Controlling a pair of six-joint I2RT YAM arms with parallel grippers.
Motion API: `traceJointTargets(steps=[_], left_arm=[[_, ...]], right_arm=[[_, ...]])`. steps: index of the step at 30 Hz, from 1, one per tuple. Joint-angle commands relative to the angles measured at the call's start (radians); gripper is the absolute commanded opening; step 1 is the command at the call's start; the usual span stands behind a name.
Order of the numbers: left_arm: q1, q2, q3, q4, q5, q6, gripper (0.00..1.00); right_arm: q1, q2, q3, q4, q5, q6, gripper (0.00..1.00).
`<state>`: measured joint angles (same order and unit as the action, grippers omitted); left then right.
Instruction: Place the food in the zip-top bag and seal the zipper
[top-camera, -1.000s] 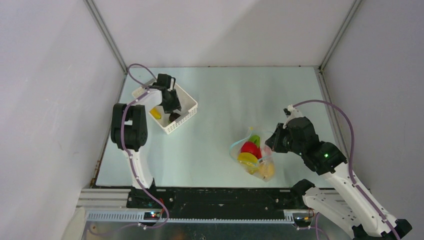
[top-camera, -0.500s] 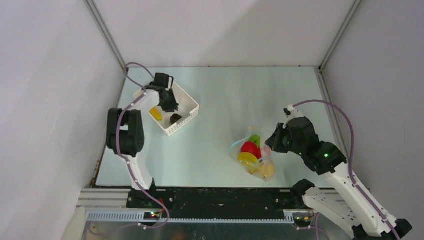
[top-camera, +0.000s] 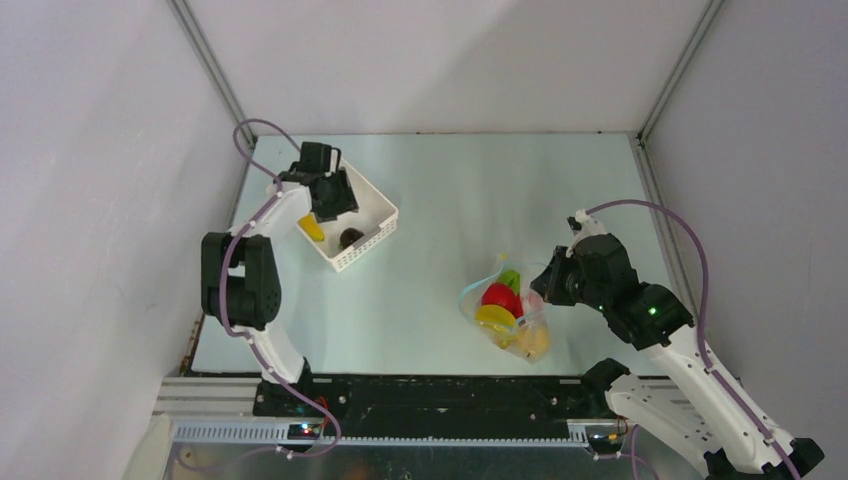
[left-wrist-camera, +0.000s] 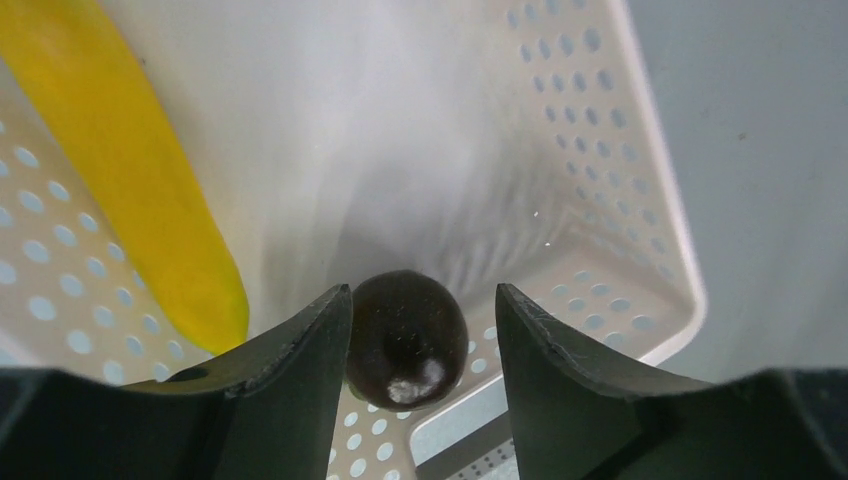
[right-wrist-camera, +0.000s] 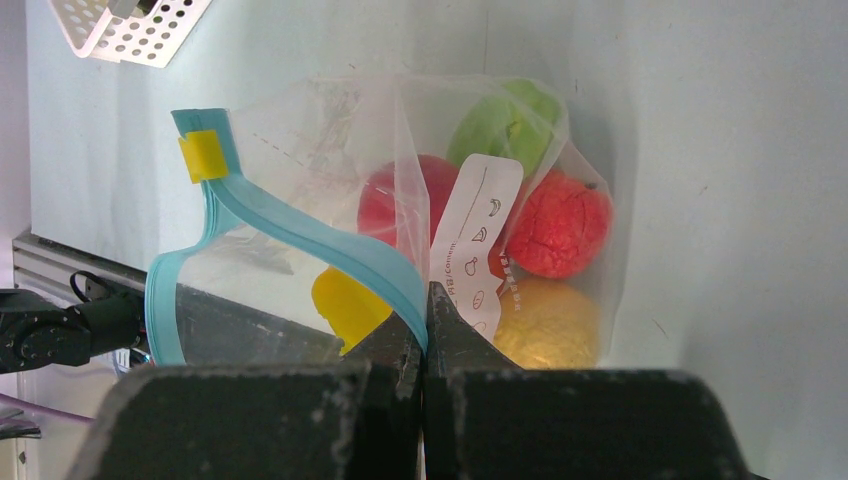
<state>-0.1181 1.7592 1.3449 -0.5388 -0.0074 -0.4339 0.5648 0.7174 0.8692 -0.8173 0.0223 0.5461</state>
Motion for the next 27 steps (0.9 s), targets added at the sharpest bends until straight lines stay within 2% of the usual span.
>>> traceJointTargets(steps=[1, 14, 19, 25, 27], left_arm=[[0.001, -0.006, -0.048, 0.008, 0.0, -0.019, 0.62], [-0.039, 0.086, -0.071, -0.002, 0.035, -0.025, 0.73], [-0.055, 0.097, -0.088, 0.002, 0.037, -0.032, 0.81], [-0.07, 0.129, -0.099, 0.015, 0.039, -0.056, 0.78], [-0.074, 0.135, -0.101, 0.023, 0.046, -0.062, 0.72]], right_arm=[[-0.004, 0.002, 0.003, 0.014, 0.023, -0.002, 0.0], [-0.005, 0.013, 0.002, 0.013, 0.028, -0.002, 0.0], [-0.004, 0.014, 0.003, 0.019, 0.029, -0.002, 0.0], [-0.004, 0.007, -0.012, 0.031, 0.027, -0.005, 0.0], [-0.004, 0.008, -0.013, 0.029, 0.028, -0.005, 0.0]])
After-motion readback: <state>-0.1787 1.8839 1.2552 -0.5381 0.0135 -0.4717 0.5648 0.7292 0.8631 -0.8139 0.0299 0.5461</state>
